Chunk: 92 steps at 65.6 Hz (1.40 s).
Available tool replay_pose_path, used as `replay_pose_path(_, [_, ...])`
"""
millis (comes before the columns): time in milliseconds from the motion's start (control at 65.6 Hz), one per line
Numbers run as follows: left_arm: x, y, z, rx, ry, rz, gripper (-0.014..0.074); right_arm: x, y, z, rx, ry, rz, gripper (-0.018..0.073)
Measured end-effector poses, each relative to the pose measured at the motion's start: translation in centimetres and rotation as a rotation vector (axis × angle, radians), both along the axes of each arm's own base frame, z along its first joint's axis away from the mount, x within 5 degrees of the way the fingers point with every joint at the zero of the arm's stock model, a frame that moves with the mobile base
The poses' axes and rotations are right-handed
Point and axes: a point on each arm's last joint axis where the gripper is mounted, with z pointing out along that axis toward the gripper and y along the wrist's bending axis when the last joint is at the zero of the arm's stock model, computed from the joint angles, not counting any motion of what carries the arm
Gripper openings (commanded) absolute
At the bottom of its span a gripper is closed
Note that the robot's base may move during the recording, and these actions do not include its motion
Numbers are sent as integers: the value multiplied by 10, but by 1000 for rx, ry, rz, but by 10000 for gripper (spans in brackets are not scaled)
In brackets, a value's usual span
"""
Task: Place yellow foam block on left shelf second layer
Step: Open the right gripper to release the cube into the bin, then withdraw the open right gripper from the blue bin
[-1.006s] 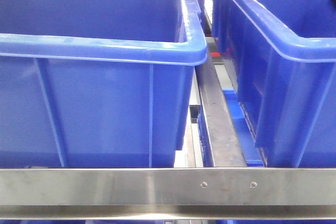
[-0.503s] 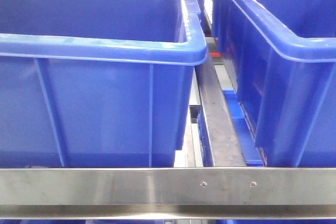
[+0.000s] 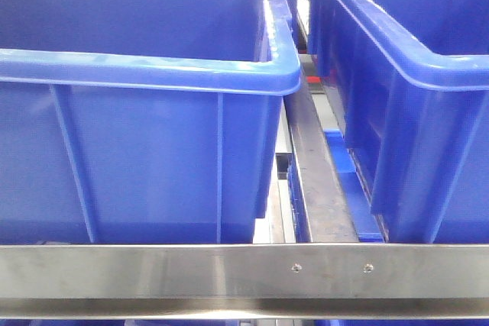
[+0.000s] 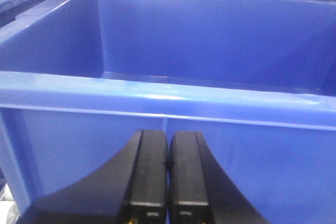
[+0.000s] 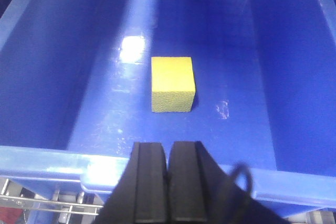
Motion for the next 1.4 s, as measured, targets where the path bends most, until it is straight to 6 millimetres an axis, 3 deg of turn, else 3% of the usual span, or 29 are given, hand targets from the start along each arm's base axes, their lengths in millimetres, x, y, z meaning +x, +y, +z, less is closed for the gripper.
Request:
replay_pose_path(351, [0, 0, 0, 0, 0, 0, 136, 1, 0, -2, 0, -7, 1, 57])
replay_pose_path(473, [0, 0, 0, 0, 0, 0, 136, 2, 1, -11, 5, -72, 8, 57])
replay_pose_path(732, [0, 0, 0, 0, 0, 0, 136, -6, 2, -64, 28, -342, 34, 57])
replay_pose_path(930, [0, 0, 0, 0, 0, 0, 136, -14, 3, -109, 48, -435, 42, 57])
replay_pose_path(1403, [0, 0, 0, 0, 0, 0, 136, -19, -2, -114, 49, -438, -28, 57])
